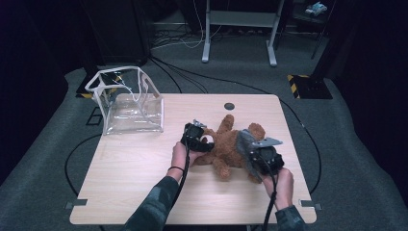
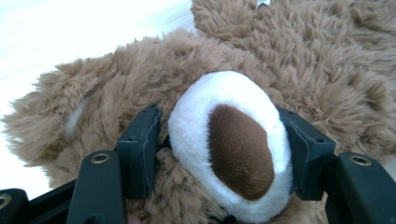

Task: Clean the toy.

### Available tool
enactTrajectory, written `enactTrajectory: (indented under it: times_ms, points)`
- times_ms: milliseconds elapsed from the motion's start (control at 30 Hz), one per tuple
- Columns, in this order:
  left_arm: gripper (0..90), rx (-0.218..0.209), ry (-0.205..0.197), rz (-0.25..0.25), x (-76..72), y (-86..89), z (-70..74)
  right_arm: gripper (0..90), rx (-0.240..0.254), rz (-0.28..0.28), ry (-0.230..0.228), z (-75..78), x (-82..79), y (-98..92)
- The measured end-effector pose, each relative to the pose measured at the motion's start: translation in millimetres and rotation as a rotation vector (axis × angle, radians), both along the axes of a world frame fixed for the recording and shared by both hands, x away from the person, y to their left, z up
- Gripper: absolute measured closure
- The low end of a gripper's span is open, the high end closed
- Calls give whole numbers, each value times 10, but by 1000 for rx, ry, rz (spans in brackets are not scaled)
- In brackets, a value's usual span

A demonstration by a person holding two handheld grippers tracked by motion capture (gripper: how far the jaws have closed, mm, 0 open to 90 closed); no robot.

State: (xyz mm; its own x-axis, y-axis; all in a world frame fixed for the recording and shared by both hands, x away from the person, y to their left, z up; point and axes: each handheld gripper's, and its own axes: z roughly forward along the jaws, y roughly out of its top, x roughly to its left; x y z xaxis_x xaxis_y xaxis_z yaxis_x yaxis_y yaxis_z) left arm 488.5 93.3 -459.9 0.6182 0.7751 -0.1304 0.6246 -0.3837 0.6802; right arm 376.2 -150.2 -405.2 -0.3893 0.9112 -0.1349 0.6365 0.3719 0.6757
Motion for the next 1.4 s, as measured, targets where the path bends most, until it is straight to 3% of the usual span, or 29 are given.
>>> enactTrajectory:
  times_ms: [33, 67, 167, 200, 333, 467, 567, 600, 733, 767, 800, 867, 933, 1200, 1300, 1333, 1367, 1400]
  points:
    - [376, 0, 0, 0, 0, 0, 0, 748, 0, 0, 0, 0, 0, 0]
    - [376, -1, 6, -3, 4, 4, 3, 747, -27, 16, 17, -67, 91, 153]
    - [376, -4, 7, -9, 9, 17, 2, 749, -56, 22, 27, -161, 142, 210]
    - [376, -6, 7, -11, 5, 19, 0, 750, -60, 13, 37, -255, 139, 214]
    - [376, -9, 3, -10, 1, 17, -5, 750, -53, 9, 44, -353, 51, 118]
    - [376, -7, -2, -9, 4, 15, -8, 750, -38, -25, 86, -514, -74, -129]
    - [376, -6, 0, -4, 9, 6, -4, 747, -15, -45, 98, -467, -84, -191]
    - [375, -7, -2, 0, 12, 5, -6, 745, -14, -32, 80, -422, -75, -191]
    - [375, -4, -3, 3, 21, -2, -7, 743, 25, 8, 27, -144, -54, -23]
    - [375, -4, -3, 3, 21, -2, -7, 743, 25, 8, 27, -144, -54, -23]
    - [375, -3, -5, 5, 18, -7, -7, 742, 22, 36, 18, -89, 1, 105]
    - [375, -3, -2, 3, 19, 0, -5, 742, 10, 43, 28, -106, 44, 158]
    - [375, -5, 0, 2, 19, 1, -5, 744, -17, 38, 43, -256, 124, 188]
    - [374, 1, -7, -2, 18, -12, -4, 744, -4, -32, 95, -586, -53, -152]
    - [374, 4, -6, 0, 19, -14, -1, 742, -2, -30, 99, -574, -62, -173]
    - [374, 3, -9, 4, 22, -12, -3, 738, -1, -27, 89, -473, -49, -149]
    - [374, 3, -9, 4, 22, -12, -3, 738, -1, -27, 89, -473, -49, -149]
    - [374, 4, -10, 3, 26, -12, -4, 738, 13, -16, 56, -329, -30, -97]
